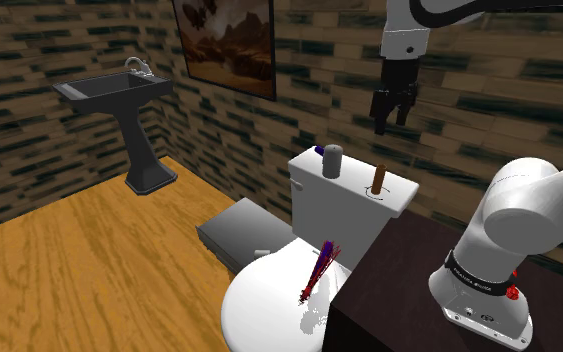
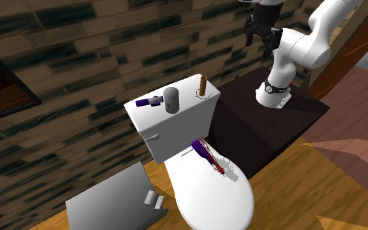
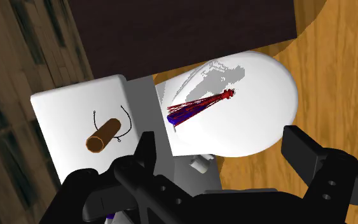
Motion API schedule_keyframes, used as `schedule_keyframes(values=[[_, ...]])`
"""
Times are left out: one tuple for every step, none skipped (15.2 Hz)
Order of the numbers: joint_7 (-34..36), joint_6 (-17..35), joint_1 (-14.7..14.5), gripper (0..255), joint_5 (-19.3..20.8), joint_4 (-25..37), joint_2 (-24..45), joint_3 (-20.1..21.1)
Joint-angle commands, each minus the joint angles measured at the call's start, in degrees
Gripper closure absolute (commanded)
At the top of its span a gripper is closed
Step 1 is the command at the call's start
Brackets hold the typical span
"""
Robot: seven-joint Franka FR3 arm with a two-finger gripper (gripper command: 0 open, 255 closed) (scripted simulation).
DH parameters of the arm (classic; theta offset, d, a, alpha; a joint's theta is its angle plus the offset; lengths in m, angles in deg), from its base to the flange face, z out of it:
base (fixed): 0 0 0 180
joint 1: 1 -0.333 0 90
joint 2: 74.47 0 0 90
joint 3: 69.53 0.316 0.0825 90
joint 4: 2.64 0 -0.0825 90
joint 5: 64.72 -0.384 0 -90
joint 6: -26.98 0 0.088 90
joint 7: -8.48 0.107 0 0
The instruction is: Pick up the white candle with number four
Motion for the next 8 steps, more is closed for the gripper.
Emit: schedule_keyframes(values=[[0.0,0.0,0.0,0,0.0,0.0,0.0,0.0],[0.7,2.5,0.4,0,0.1,-0.9,0.9,0.0],[1.4,4.9,0.9,0,0.3,-1.8,1.9,-0.1],[2.1,7.4,1.3,0,0.4,-2.6,3.0,-0.2],[2.8,9.9,1.8,0,0.5,-3.3,4.1,-0.2],[3.5,12.4,2.2,0,0.7,-3.9,5.4,-0.3],[4.2,14.8,2.7,0,0.8,-4.5,6.7,-0.4],[4.9,17.3,3.1,0,0.9,-5.0,8.1,-0.5]])
